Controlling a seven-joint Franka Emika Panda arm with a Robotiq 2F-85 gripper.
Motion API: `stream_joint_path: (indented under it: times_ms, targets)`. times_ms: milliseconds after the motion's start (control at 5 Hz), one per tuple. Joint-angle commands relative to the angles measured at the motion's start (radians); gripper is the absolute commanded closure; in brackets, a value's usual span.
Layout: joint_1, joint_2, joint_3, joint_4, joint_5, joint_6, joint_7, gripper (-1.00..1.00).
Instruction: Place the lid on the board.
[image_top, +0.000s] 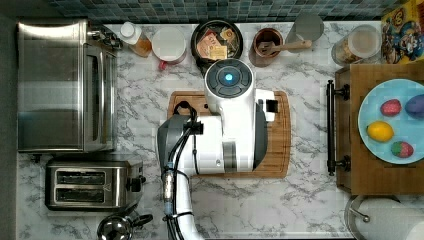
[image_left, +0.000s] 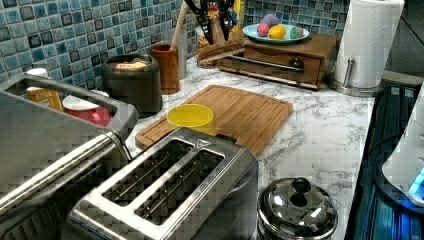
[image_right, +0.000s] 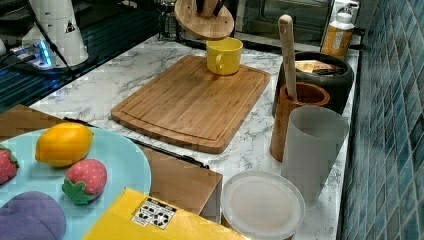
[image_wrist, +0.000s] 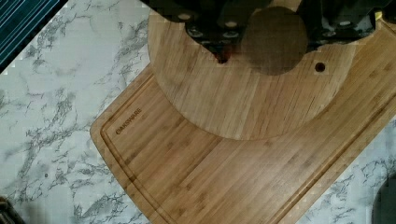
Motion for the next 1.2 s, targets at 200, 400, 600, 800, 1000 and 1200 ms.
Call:
stream_joint_path:
  times_ms: [200,400,600,800,1000,1200]
  targets:
    - [-0.004,0.0,0.004,0.0,-0.001,0.001,0.0,1.0]
    - [-0.02,-0.013,-0.014,-0.031,-0.019,0.043,0.045,1.0]
    - [-0.045,-0.033,-0.04,-0.071,-0.044,0.09,0.096,1.0]
    - [-0.059,-0.049,-0.083,-0.093,-0.062,0.12,0.145,1.0]
    - [-0.078,-0.055,-0.115,-0.096,-0.08,0.13,0.181,1.0]
    - [-0.081,-0.054,-0.136,-0.108,-0.121,0.157,0.23,1.0]
